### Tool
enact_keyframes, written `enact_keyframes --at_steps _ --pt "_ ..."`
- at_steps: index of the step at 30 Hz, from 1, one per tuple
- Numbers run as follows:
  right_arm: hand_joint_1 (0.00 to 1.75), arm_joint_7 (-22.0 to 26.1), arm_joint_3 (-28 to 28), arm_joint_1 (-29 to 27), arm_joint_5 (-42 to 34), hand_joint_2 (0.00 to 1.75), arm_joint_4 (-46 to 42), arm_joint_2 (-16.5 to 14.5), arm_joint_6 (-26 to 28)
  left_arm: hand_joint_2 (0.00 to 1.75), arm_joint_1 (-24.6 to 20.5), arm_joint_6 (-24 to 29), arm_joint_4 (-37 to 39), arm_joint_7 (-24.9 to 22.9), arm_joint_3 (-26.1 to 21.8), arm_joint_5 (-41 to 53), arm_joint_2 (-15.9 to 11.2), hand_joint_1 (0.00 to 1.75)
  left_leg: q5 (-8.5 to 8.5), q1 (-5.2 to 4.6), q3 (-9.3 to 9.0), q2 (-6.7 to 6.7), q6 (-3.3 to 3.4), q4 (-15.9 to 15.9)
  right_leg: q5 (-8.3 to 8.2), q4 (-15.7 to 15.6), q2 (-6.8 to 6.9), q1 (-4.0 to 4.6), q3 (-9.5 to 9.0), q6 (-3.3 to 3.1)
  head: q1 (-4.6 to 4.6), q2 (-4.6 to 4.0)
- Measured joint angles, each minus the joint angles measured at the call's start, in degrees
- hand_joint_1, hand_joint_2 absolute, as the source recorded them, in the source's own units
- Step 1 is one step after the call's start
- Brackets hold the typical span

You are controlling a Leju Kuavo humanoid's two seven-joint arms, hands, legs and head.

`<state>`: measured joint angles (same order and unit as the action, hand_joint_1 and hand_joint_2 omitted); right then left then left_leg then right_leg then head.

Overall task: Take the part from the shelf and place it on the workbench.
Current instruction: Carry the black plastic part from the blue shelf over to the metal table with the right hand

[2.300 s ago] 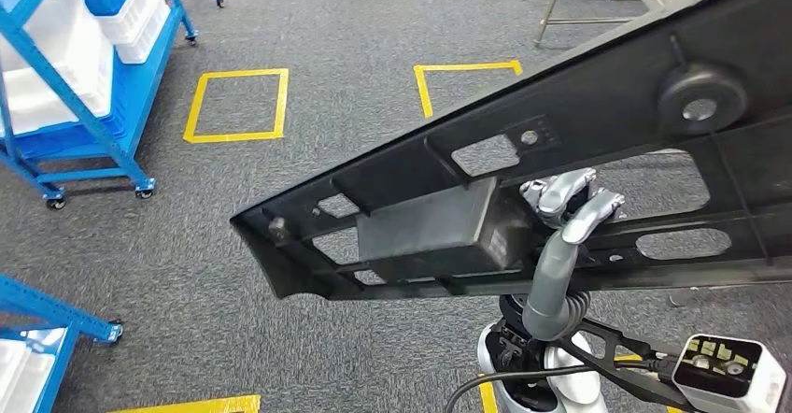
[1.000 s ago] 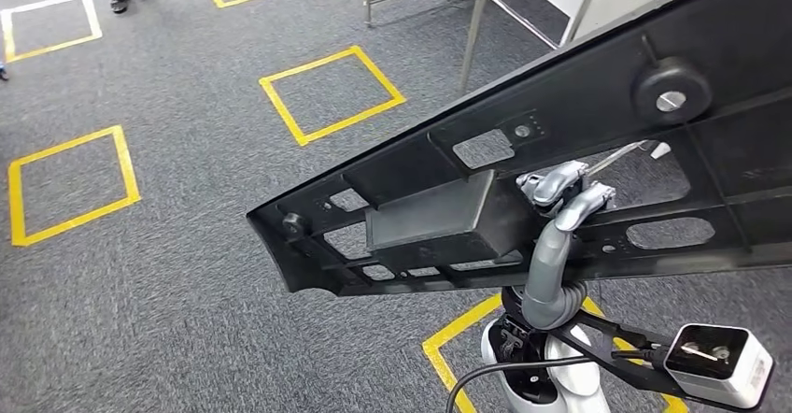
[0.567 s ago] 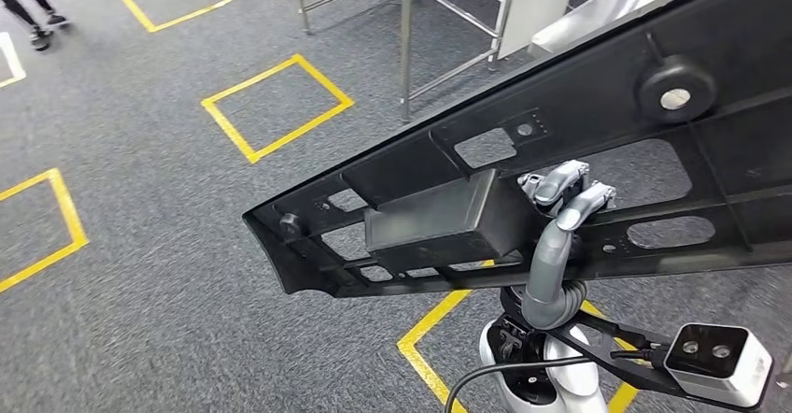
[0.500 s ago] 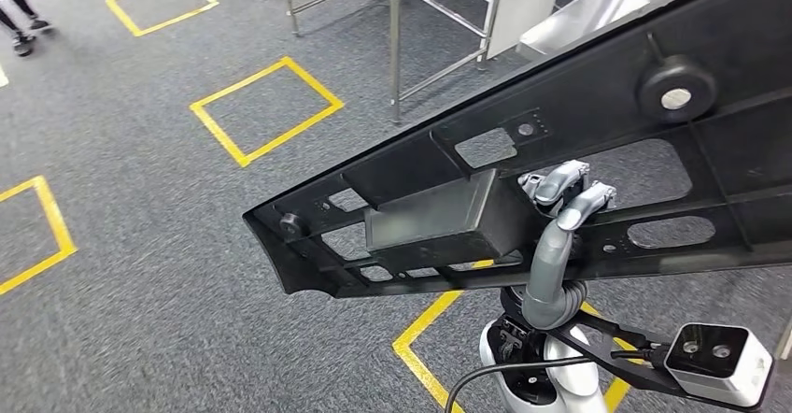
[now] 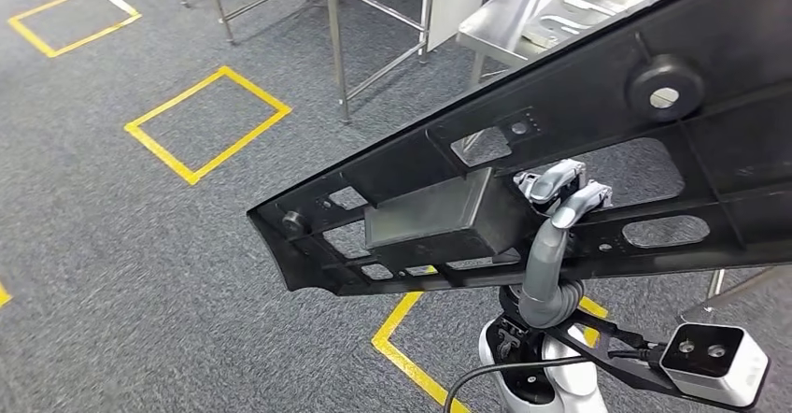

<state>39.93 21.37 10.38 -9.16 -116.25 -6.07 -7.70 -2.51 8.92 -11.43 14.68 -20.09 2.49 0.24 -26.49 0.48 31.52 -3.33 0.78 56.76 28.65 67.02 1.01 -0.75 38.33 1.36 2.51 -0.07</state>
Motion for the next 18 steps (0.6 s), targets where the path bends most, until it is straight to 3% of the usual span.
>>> enact_keyframes --at_steps 2,3,6,8,10,12,13,15,17,18 --pt "1.75 0.0 0.1 0.1 0.0 1.75 0.0 0.0 0.3 1.75 -0.1 0.0 0.0 0.0 0.0 0.0 0.0 0.0 -0.38 -0.25 -0.2 -0.97 -0.53 0.3 -2.06 -6.9 2.39 0.3 -3.77 -0.41 0.01 0.0" --pt "1.75 0.0 0.2 0.1 0.0 1.75 0.0 0.0 0.4 1.75 -0.1 0.0 0.0 0.1 0.0 0.1 0.0 0.0 -0.56 -0.38 -0.31 -1.45 -0.85 0.4 -2.29 -8.5 3.01 0.47 -4.54 -0.76 0.01 0.0" --pt "1.75 0.0 0.3 0.1 0.0 1.75 0.0 0.0 0.4 1.75 -0.2 0.0 0.0 0.1 -0.1 0.2 0.0 0.0 -1.06 -0.3 -0.62 -2.48 -1.85 0.6 -2.37 -8.9 1.4 0.57 -4.41 -1.82 0.01 0.0" --pt "1.75 0.0 0.4 0.3 0.0 1.75 0.0 0.0 0.4 1.75 -0.3 0.0 0.0 0.1 -0.1 0.4 0.1 0.0 -3.01 0.01 0.36 -0.63 -2.41 3.3 -2.61 -9.2 0.23 0.36 -4.55 -2.47 0.02 0.01" --pt "1.75 0.0 0.5 0.4 0.0 1.75 0.0 0.0 0.4 1.75 -0.2 0.0 0.0 0.1 -0.1 0.5 0.2 0.0 -6.66 0.18 3.7 1.77 -2.7 10.4 -2.68 -9.2 -0.96 0.37 -4.57 -2.88 0.02 0.01" --pt "1.75 0.0 0.5 0.4 0.0 1.75 0.2 0.0 0.5 1.75 0.1 0.0 0.0 0.1 -0.1 0.6 0.2 0.0 -8.56 0.2 7.04 2.53 -2.78 16.8 -2.7 -9.1 -2.46 0.52 -4.57 -3.02 0.02 0.0" --pt "1.75 0.0 0.5 0.4 0.1 1.75 0.3 0.0 0.6 1.75 0.1 0.0 0.0 0.1 -0.1 0.6 0.3 0.0 -7.81 0.2 7.46 2.69 -2.72 17.2 -2.69 -9.0 -3.27 0.55 -4.59 -3.02 0.02 0.0" --pt "1.75 0.0 0.5 0.4 0.1 1.75 0.4 0.0 0.8 1.75 0.1 0.0 0.0 0.1 -0.1 0.7 0.3 0.0 -3.71 0.23 5.26 3.42 -2.41 11.5 -2.64 -8.9 -4.77 0.55 -4.69 -2.93 0.02 0.0" --pt "1.75 0.0 0.5 0.6 0.1 1.75 0.4 0.0 0.9 1.75 0.1 0.0 0.0 0.1 -0.1 0.8 0.3 0.0 -0.77 0.37 2.1 6.02 -1.93 4.2 -2.6 -8.7 -6.08 0.53 -4.56 -2.54 0.02 0.01" --pt "1.75 0.0 0.6 0.6 0.1 1.75 0.4 0.0 1.0 1.75 0.1 0.0 0.0 0.1 -0.1 0.8 0.3 0.0 -0.26 0.37 1.22 7.11 -1.73 2.2 -2.67 -8.6 -6.62 0.45 -4.38 -2.23 0.02 0.01"
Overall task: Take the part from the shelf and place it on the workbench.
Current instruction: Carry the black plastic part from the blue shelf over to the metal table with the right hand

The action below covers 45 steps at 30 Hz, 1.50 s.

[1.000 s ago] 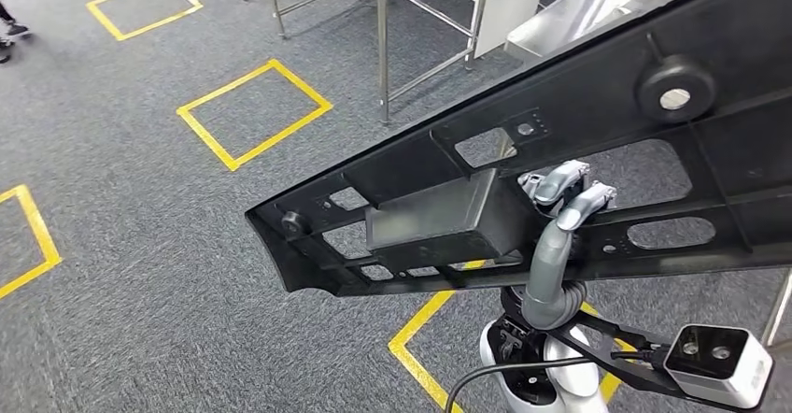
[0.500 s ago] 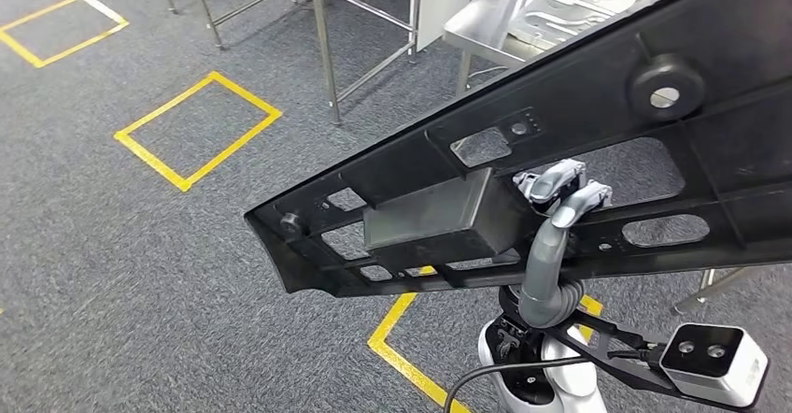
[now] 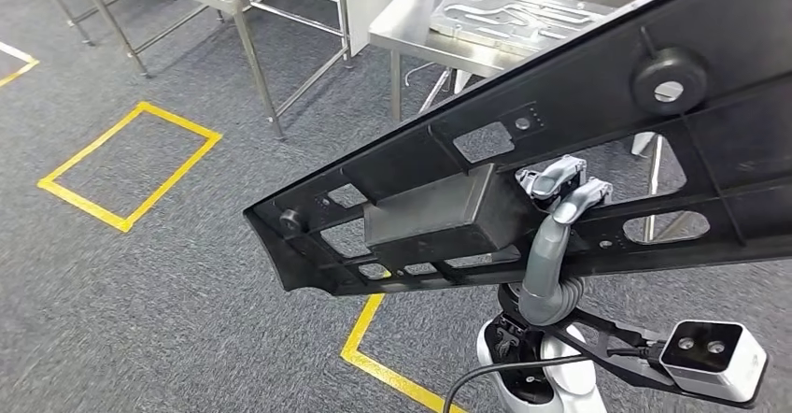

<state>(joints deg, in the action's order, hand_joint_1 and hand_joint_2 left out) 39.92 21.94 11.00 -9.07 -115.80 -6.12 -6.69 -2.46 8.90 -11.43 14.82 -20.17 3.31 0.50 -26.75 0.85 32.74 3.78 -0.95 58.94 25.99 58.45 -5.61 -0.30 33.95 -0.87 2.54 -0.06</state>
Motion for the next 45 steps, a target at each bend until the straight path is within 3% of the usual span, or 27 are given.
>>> enact_keyframes --at_steps 1,3,5,7,9,10,11,12,14,15,16,18,19,21,23,25,26,27,29,31,33,34,36,38,40,42,45 --pt "1.75 0.0 0.0 0.0 0.0 1.75 0.0 0.0 0.1 1.75 0.0 0.0 0.0 0.0 0.0 0.0 0.0 0.0 -0.14 -0.07 -0.28 0.53 0.24 -0.7 -0.14 0.0 -0.58 -0.13 0.21 0.4 0.0 0.0" --pt "1.75 0.0 0.1 0.1 0.0 1.75 0.1 0.0 0.3 1.75 -0.2 0.0 0.0 0.0 0.0 0.1 0.1 0.0 0.17 -0.09 -0.44 -0.54 0.81 -1.1 -0.33 -0.1 -1.35 -0.32 0.45 1.21 0.0 0.0" --pt "1.75 0.0 0.2 0.3 0.1 1.75 0.1 0.0 0.5 1.75 -0.3 -0.1 0.0 0.1 0.0 0.2 0.1 0.0 0.54 0.1 -0.7 -1.9 1.57 -1.8 0.95 1.7 0.74 -0.11 1.33 1.84 -0.02 0.0" --pt "1.75 0.0 0.2 0.7 0.1 1.75 0.3 0.0 0.7 1.75 -0.3 -0.2 0.0 0.3 0.0 0.3 0.2 0.0 0.65 0.03 -0.74 -3.26 2.07 -2.0 4.31 7.6 3.94 -0.03 4.21 2.24 -0.03 0.0" --pt "1.75 0.0 0.3 0.7 0.2 1.75 0.6 0.0 0.7 1.75 -0.1 -0.4 0.0 0.5 0.0 0.3 0.2 0.0 0.59 -0.11 -0.64 -4.73 2.23 -2.0 7.01 14.6 4.94 -0.24 7.58 2.51 -0.02 0.0" --pt "1.75 0.0 0.3 0.7 0.2 1.75 0.7 0.0 0.7 1.75 -0.1 -0.5 0.0 0.6 0.0 0.3 0.2 0.0 0.55 -0.14 -0.63 -5.49 2.21 -2.0 7.0 15.9 5.12 -0.33 8.19 2.59 -0.02 0.0" --pt "1.75 0.0 0.3 0.7 0.2 1.75 0.8 0.0 0.8 1.75 -0.1 -0.5 0.0 0.6 0.0 0.3 0.2 0.0 0.5 -0.15 -0.65 -6.18 2.14 -1.9 5.81 14.6 5.35 -0.39 7.43 2.61 -0.02 -0.01" --pt "1.75 0.0 0.3 0.7 0.2 1.75 0.9 0.0 0.8 1.75 -0.1 -0.5 0.0 0.7 0.0 0.2 0.2 0.0 0.42 -0.16 -0.74 -6.81 2.03 -1.9 3.94 11.2 5.98 -0.41 5.53 2.53 -0.02 -0.01" --pt "1.75 0.0 0.3 0.8 0.2 1.75 0.9 0.0 0.9 1.75 -0.3 -0.5 0.0 0.7 -0.1 0.2 0.2 0.0 0.15 -0.35 -1.01 -7.86 1.62 -1.8 1.06 3.0 8.74 -0.1 1.06 2.02 -0.02 -0.01" --pt "1.75 0.0 0.4 0.9 0.2 1.75 0.9 0.0 1.0 1.75 -0.3 -0.4 0.0 0.7 -0.1 0.1 0.2 0.0 0.01 -0.49 -1.13 -8.32 1.34 -1.7 0.47 0.5 9.67 0.11 -0.23 1.71 -0.01 0.0" --pt "1.75 0.0 0.4 0.9 0.2 1.75 0.9 0.0 1.1 1.75 -0.3 -0.4 0.0 0.7 -0.2 0.1 0.2 0.0 -0.12 -0.63 -1.24 -8.82 1.03 -1.7 0.43 -0.5 10.06 0.31 -0.69 1.42 -0.01 0.0" --pt "1.75 0.0 0.4 0.9 0.2 1.75 0.9 0.0 1.3 1.75 -0.4 -0.6 0.0 0.7 -0.2 -0.1 0.2 0.0 -0.35 -0.65 -1.44 -9.73 0.39 -1.7 0.26 -0.7 8.72 0.33 -0.56 0.86 -0.02 0.01" --pt "1.75 0.0 0.4 1.0 0.3 1.75 0.9 0.0 1.3 1.75 -0.5 -0.7 0.0 0.7 -0.2 -0.1 0.2 0.0 -0.68 -0.54 -1.47 -9.3 0.03 -1.4 0.1 -0.9 8.13 0.2 -0.59 0.57 -0.02 0.0" --pt "1.75 0.0 0.5 1.0 0.4 1.75 0.9 -0.1 1.3 1.75 -0.6 -0.9 0.0 0.9 -0.3 -0.1 0.3 0.0 -3.03 -0.27 -0.22 -6.87 -0.58 2.0 -0.22 -1.2 6.97 -0.15 -0.74 0.0 -0.01 0.0" --pt "1.75 0.0 0.7 1.0 0.5 1.75 0.9 -0.1 1.3 1.75 -0.4 -1.0 0.0 1.0 -0.3 -0.1 0.3 0.0 -6.92 -0.15 3.2 -4.8 -0.93 9.6 -0.29 -1.2 5.66 -0.16 -0.71 -0.31 0.0 -0.01" --pt "1.75 0.0 0.7 1.0 0.6 1.75 1.0 -0.2 1.3 1.75 -0.2 -1.2 0.0 1.0 -0.5 -0.2 0.3 0.0 -8.38 -0.12 6.01 -4.44 -1.05 15.2 -0.3 -1.1 4.07 -0.1 -0.73 -0.39 0.0 -0.01" --pt "1.75 0.0 0.7 0.9 0.6 1.75 1.1 -0.2 1.3 1.75 -0.1 -1.4 0.0 1.0 -0.7 -0.3 0.3 0.0 -7.33 -0.09 5.99 -4.37 -1.01 14.7 -0.29 -1.1 3.27 -0.1 -0.78 -0.37 0.0 -0.01" --pt "1.75 0.0 0.7 0.9 0.7 1.75 1.2 -0.2 1.3 1.75 -0.1 -1.5 0.0 1.0 -0.8 -0.3 0.3 0.0 -5.28 -0.03 4.9 -4.14 -0.93 12.0 -0.25 -1.0 2.49 -0.12 -0.86 -0.31 -0.01 -0.01" --pt "1.75 0.0 0.7 1.0 0.7 1.75 1.2 -0.2 1.3 1.75 -0.2 -1.8 0.0 1.0 -1.0 -0.3 0.3 0.0 -1.29 0.22 1.37 -2.05 -0.65 3.7 -0.11 -0.8 1.09 -0.07 -0.9 0.03 -0.01 0.0" --pt "1.75 0.0 0.7 1.0 0.7 1.75 1.2 -0.2 1.3 1.75 -0.2 -2.0 0.0 0.9 -1.1 -0.2 0.3 0.0 -0.05 0.32 -0.57 -0.09 -0.19 -0.8 -0.15 -0.6 -0.05 -0.08 -0.56 0.68 -0.01 0.01" --pt "1.75 0.0 0.7 1.0 0.9 1.75 1.2 -0.3 1.6 1.75 -0.3 -2.1 0.0 0.9 -1.2 -0.2 0.3 0.0 -0.12 0.21 -0.67 -0.32 0.48 -1.1 -0.39 -0.7 -0.96 -0.24 -0.2 1.45 -0.01 0.01" --pt "1.75 0.0 0.7 1.0 1.0 1.75 1.2 -0.3 1.8 1.75 -0.4 -2.1 0.0 0.9 -1.2 -0.2 0.3 0.0 0.04 0.24 -0.73 -0.78 0.87 -1.3 -0.29 -0.5 -0.83 -0.29 -0.1 1.76 -0.02 0.0" --pt "1.75 0.0 0.7 1.1 1.5 1.75 1.1 -0.3 2.4 1.75 -0.6 -2.3 0.0 0.9 -1.3 -0.2 0.3 0.0 0.38 0.4 -0.85 -1.59 1.66 -1.8 1.58 2.2 1.36 -0.13 1.17 2.19 -0.02 -0.01" --pt "1.75 0.0 0.7 1.1 1.8 1.75 1.1 -0.3 2.8 1.75 -0.5 -2.6 0.0 0.9 -1.4 -0.2 0.3 0.0 0.44 0.26 -0.82 -2.38 2.04 -1.9 5.32 9.4 4.16 -0.09 4.62 2.37 -0.02 -0.01" --pt "1.75 0.0 0.7 0.9 1.9 1.75 1.1 -0.3 3.1 1.75 -0.2 -3.0 0.0 0.9 -1.5 -0.2 0.3 0.0 0.39 0.12 -0.76 -3.15 2.09 -1.8 7.21 15.5 4.99 -0.15 7.64 2.48 -0.02 -0.01" --pt "1.75 0.0 0.7 0.9 1.9 1.75 1.0 -0.2 3.4 1.75 -0.2 -3.2 0.0 0.9 -1.6 -0.2 0.3 0.0 0.3 0.09 -0.81 -3.65 2.03 -1.8 5.0 13.6 5.18 -0.17 6.73 2.38 -0.02 -0.01" --pt "1.75 0.0 0.7 0.9 1.9 1.75 1.0 -0.2 3.5 1.75 -0.3 -3.8 0.0 1.0 -1.6 -0.1 0.3 0.0 0.01 -0.12 -0.98 -3.89 1.52 -1.6 0.32 2.1 5.76 0.07 0.86 1.74 -0.02 -0.01"
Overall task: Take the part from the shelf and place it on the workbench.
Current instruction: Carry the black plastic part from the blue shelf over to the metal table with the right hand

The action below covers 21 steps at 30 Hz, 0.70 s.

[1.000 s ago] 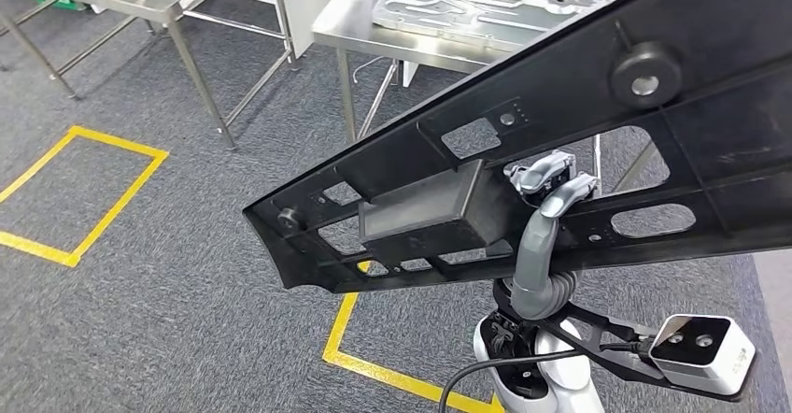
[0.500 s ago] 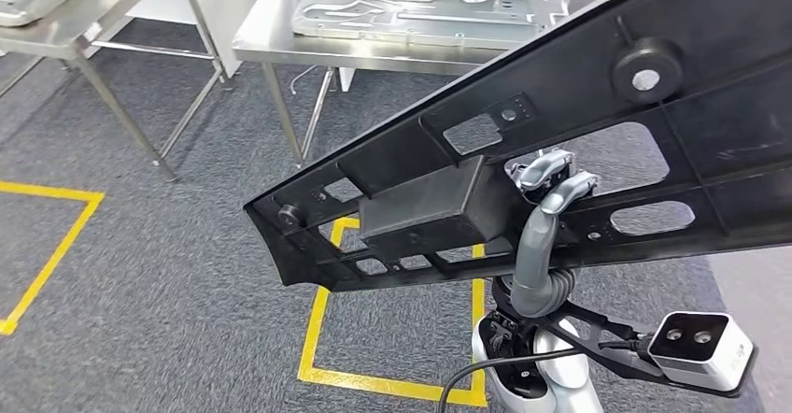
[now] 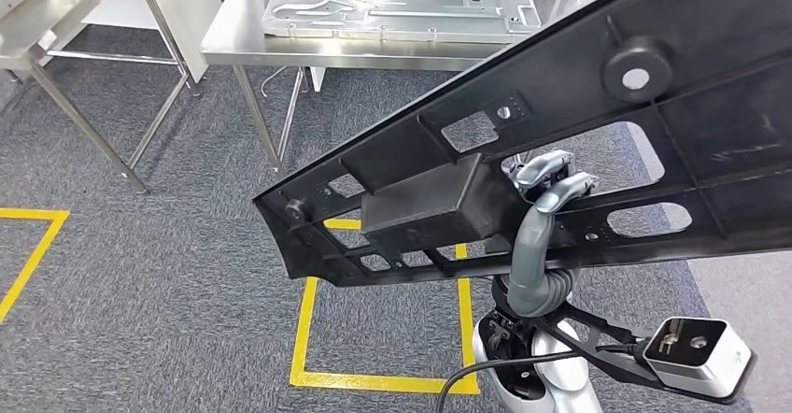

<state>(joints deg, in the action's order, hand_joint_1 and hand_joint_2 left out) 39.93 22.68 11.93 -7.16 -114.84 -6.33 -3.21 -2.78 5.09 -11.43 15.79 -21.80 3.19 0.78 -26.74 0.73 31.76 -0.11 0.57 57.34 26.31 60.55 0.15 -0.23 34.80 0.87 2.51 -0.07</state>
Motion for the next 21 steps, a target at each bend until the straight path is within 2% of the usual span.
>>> enact_keyframes --at_steps 1,3,5,7,9,10,11,12,14,15,16,17,19,21 --pt "1.75 0.0 0.0 0.0 0.0 1.75 0.0 0.0 0.0 1.75 0.0 -0.2 0.0 0.0 0.0 0.0 0.0 0.0 -0.08 -0.09 0.01 -0.05 -0.28 0.1 -0.46 -2.1 0.13 0.13 -1.01 -0.25 0.0 0.0" --pt "1.75 0.0 0.0 0.0 0.0 1.75 -0.1 0.0 0.0 1.75 -0.1 -0.3 0.0 0.0 0.0 0.0 0.0 0.0 -0.14 -0.15 0.05 -0.17 -0.91 0.1 -0.4 -2.6 -0.03 0.31 -1.05 -0.76 0.0 0.0" --pt "1.75 0.0 0.0 0.0 -0.1 1.75 -0.1 0.0 -0.2 1.75 -0.1 -0.4 0.0 0.1 -0.1 0.0 -0.1 0.0 -0.69 -0.01 0.2 -0.26 -1.56 0.6 -0.57 -3.0 -0.17 0.12 -1.2 -1.42 0.0 0.01" --pt "1.75 0.0 0.0 0.0 -0.2 1.75 -0.1 0.0 -0.8 1.75 -0.2 -0.4 0.0 0.3 -0.1 0.0 -0.1 0.0 -3.25 0.11 1.96 -0.24 -2.05 4.8 -0.71 -3.3 -0.17 -0.09 -1.44 -2.04 0.0 0.01" --pt "1.75 0.0 0.0 -0.1 -0.2 1.75 -0.1 0.0 -1.4 1.75 -0.1 -0.4 0.0 0.6 -0.3 0.0 -0.1 0.0 -6.73 0.15 5.47 -0.22 -2.36 12.2 -0.64 -3.3 -0.22 0.0 -1.45 -2.36 0.0 0.0" --pt "1.75 0.0 0.0 -0.1 -0.2 1.75 -0.1 0.0 -1.6 1.75 -0.1 -0.4 0.0 0.7 -0.4 0.0 -0.1 0.0 -7.58 0.17 6.98 -0.22 -2.43 15.1 -0.61 -3.3 -0.3 0.06 -1.46 -2.43 0.0 0.0" --pt "1.75 0.0 0.0 -0.1 -0.2 1.75 -0.1 0.0 -1.8 1.75 0.0 -0.4 0.0 0.8 -0.5 0.1 -0.1 0.0 -7.26 0.16 7.6 -0.22 -2.41 16.1 -0.57 -3.3 -0.4 0.1 -1.5 -2.44 0.0 0.0" --pt "1.75 0.0 0.0 -0.1 -0.2 1.75 -0.1 0.0 -2.0 1.75 0.0 -0.4 0.0 0.9 -0.6 0.1 -0.1 0.0 -5.89 0.16 7.15 -0.22 -2.3 14.9 -0.54 -3.3 -0.51 0.14 -1.6 -2.4 0.0 0.0" --pt "1.75 0.0 0.0 -0.2 -0.2 1.75 -0.1 0.0 -2.1 1.75 0.0 -0.4 0.0 1.0 -0.8 0.2 -0.1 0.0 -1.75 0.09 3.84 -0.13 -1.76 7.5 -0.41 -3.2 -0.72 0.2 -1.87 -2.22 0.0 0.0" --pt "1.75 0.0 -0.1 -0.1 -0.2 1.75 -0.1 0.0 -2.1 1.75 0.0 -0.4 0.0 1.1 -0.8 0.3 -0.2 0.0 -0.43 -0.03 2.15 -0.08 -1.41 3.8 -0.32 -3.2 -0.81 0.3 -1.91 -2.04 0.0 0.0" --pt "1.75 0.0 -0.1 -0.1 -0.2 1.75 -0.1 0.0 -2.1 1.75 -0.1 -0.4 0.0 1.1 -0.9 0.4 -0.2 0.0 0.25 -0.18 1.02 -0.03 -1.1 1.4 -0.29 -3.1 -0.87 0.36 -1.87 -1.8 0.0 0.0" --pt "1.75 0.0 -0.1 -0.1 -0.2 1.75 -0.1 -0.1 -2.1 1.75 -0.1 -0.4 0.0 1.1 -0.9 0.5 -0.3 0.0 0.32 -0.35 0.54 0.01 -0.81 0.2 -0.27 -3.1 -0.9 0.38 -1.78 -1.5 0.0 0.0" --pt "1.75 0.0 -0.2 -0.1 -0.2 1.75 -0.1 -0.1 -2.2 1.75 -0.1 -0.4 0.0 1.1 -1.0 0.6 -0.3 0.0 0.38 -0.4 0.44 -0.02 -0.31 -0.1 -0.26 -3.0 -0.92 0.34 -1.68 -0.8 0.01 0.01" --pt "1.75 0.0 -0.3 -0.1 -0.2 1.75 -0.1 -0.1 -2.2 1.75 -0.1 -0.3 0.0 1.1 -1.0 0.7 -0.3 0.0 0.64 -0.13 0.19 -0.1 0.29 -0.6 0.74 -1.7 -0.81 0.28 -1.23 -0.15 0.0 0.01"
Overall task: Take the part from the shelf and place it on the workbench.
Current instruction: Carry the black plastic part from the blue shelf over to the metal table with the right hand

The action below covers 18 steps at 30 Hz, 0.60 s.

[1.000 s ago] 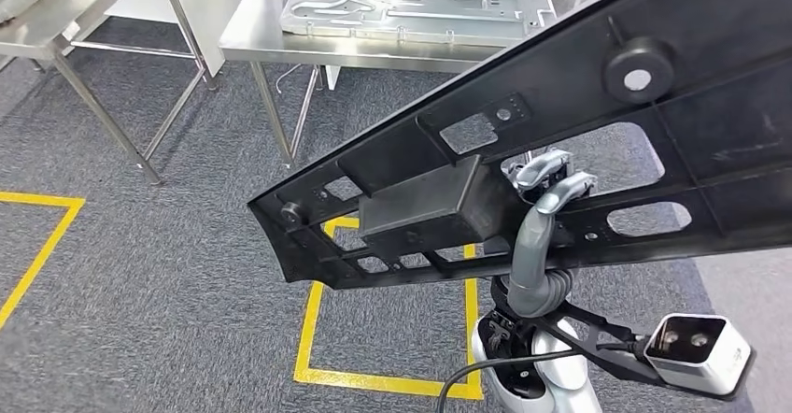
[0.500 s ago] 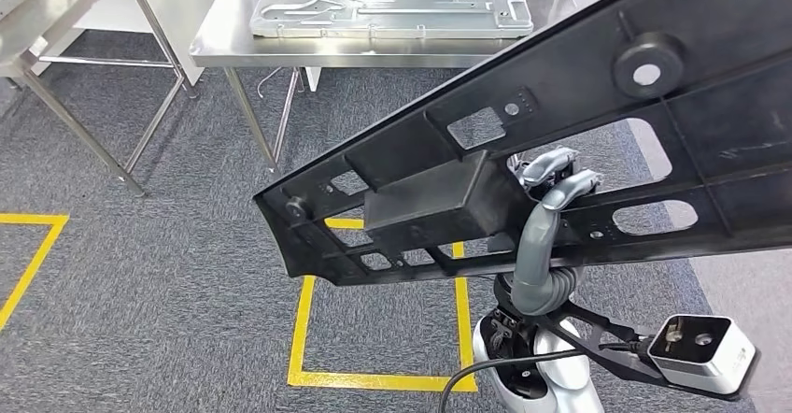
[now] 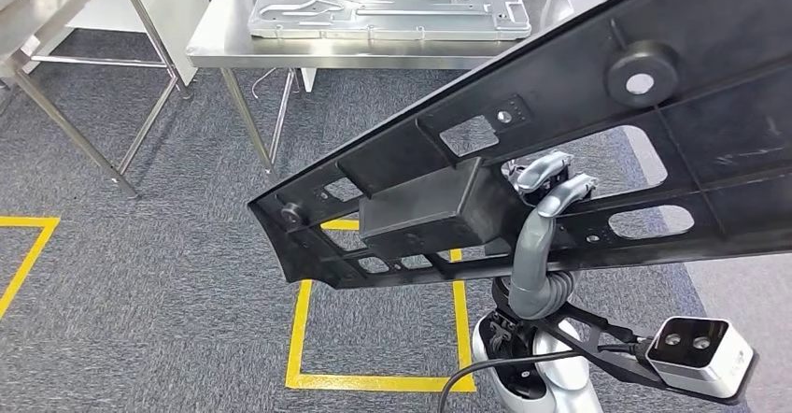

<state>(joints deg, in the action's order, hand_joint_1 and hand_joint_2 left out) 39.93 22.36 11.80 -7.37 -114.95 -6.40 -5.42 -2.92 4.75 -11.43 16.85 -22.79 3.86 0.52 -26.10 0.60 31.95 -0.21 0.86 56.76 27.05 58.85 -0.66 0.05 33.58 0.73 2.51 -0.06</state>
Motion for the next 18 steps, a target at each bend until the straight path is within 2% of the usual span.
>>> enact_keyframes --at_steps 1,3,4,5,6,7,8,9,10,11,15,16,18 --pt "1.75 0.0 -0.1 0.0 0.0 1.75 0.0 0.0 -0.1 1.75 0.0 0.0 0.0 0.0 0.0 0.0 0.0 0.0 0.09 0.16 -0.13 -0.05 0.25 -0.2 1.38 2.3 0.07 -0.07 1.04 0.28 0.0 0.0" --pt "1.75 0.0 -0.3 -0.2 0.0 1.75 0.0 0.0 -0.5 1.75 -0.1 0.0 0.0 0.0 0.0 0.1 0.0 0.0 -0.04 0.11 -0.16 -0.09 0.52 -0.2 5.02 10.0 0.15 -0.32 4.85 0.65 0.0 -0.01" --pt "1.75 0.0 -0.4 -0.4 0.0 1.75 0.0 0.0 -0.7 1.75 0.0 0.0 0.0 0.0 0.0 0.1 0.0 0.0 -0.15 0.09 -0.16 -0.1 0.56 -0.2 6.27 13.7 0.19 -0.42 6.8 0.78 0.0 -0.01" --pt "1.75 0.0 -0.6 -0.5 0.0 1.75 0.0 0.0 -0.9 1.75 0.0 0.0 0.0 0.0 0.0 0.2 0.0 0.0 -0.31 0.07 -0.22 -0.11 0.56 -0.2 6.39 15.6 0.24 -0.48 7.94 0.87 0.0 -0.01" --pt "1.75 0.0 -0.7 -0.6 0.0 1.75 0.0 0.0 -1.0 1.75 0.0 0.0 0.0 0.0 0.0 0.3 0.0 0.0 -0.51 0.08 -0.36 -0.1 0.5 -0.1 5.3 15.1 0.3 -0.53 7.87 0.9 0.0 -0.01" --pt "1.75 0.0 -0.9 -0.7 0.0 1.75 0.0 0.0 -1.0 1.75 0.1 0.0 0.0 0.0 0.0 0.3 0.0 0.0 -0.72 0.08 -0.62 -0.09 0.4 -0.1 3.28 12.2 0.37 -0.58 6.58 0.85 0.0 -0.01" --pt "1.75 0.0 -1.0 -0.7 0.0 1.75 0.0 0.0 -1.1 1.75 0.1 0.0 0.0 0.1 0.0 0.4 0.0 0.0 -0.99 0.07 -0.94 -0.08 0.22 -0.1 1.01 7.9 0.52 -0.63 4.51 0.74 0.0 -0.01" --pt "1.75 0.0 -1.1 -0.7 0.0 1.75 0.0 0.0 -1.2 1.75 0.0 0.0 0.0 0.2 0.0 0.4 0.0 0.0 -1.28 -0.05 -1.19 -0.07 -0.05 0.0 -0.47 3.8 0.72 -0.59 2.5 0.56 -0.01 -0.01" --pt "1.75 0.0 -1.2 -0.7 0.0 1.75 0.0 0.0 -1.3 1.75 0.0 0.0 0.0 0.3 0.0 0.4 0.1 0.0 -1.52 -0.14 -1.34 -0.07 -0.35 0.1 -1.27 0.9 0.86 -0.5 1.09 0.27 0.0 0.0" --pt "1.75 0.0 -1.3 -0.7 0.0 1.75 0.0 0.0 -1.4 1.75 0.0 0.0 0.0 0.3 0.0 0.5 0.1 0.0 -1.74 -0.22 -1.39 -0.1 -0.69 0.1 -1.3 -0.6 0.93 -0.38 0.42 -0.06 0.0 0.0" --pt "1.75 0.0 -1.6 -0.7 0.0 1.75 0.0 -0.3 -1.6 1.75 -0.2 0.0 0.0 0.6 -0.1 0.7 0.1 0.0 -2.85 -0.1 -1.7 -0.29 -1.99 0.8 -0.41 -1.2 0.57 -0.3 -0.43 -1.52 0.01 -0.01" --pt "1.75 0.0 -1.7 -0.7 0.0 1.75 -0.1 -0.4 -1.6 1.75 -0.3 0.0 0.0 0.6 -0.1 0.8 0.1 0.0 -3.76 -0.03 -0.81 -0.29 -2.23 2.9 -0.19 -1.4 0.58 -0.4 -0.97 -1.86 0.01 -0.01" --pt "1.75 0.0 -1.7 -0.7 0.0 1.75 -0.1 -0.6 -1.7 1.75 -0.2 0.0 0.0 0.7 -0.1 0.9 0.1 0.0 -6.34 0.06 3.39 -0.25 -2.54 10.5 0.5 -1.5 0.62 -0.34 -1.91 -2.38 0.01 -0.01"
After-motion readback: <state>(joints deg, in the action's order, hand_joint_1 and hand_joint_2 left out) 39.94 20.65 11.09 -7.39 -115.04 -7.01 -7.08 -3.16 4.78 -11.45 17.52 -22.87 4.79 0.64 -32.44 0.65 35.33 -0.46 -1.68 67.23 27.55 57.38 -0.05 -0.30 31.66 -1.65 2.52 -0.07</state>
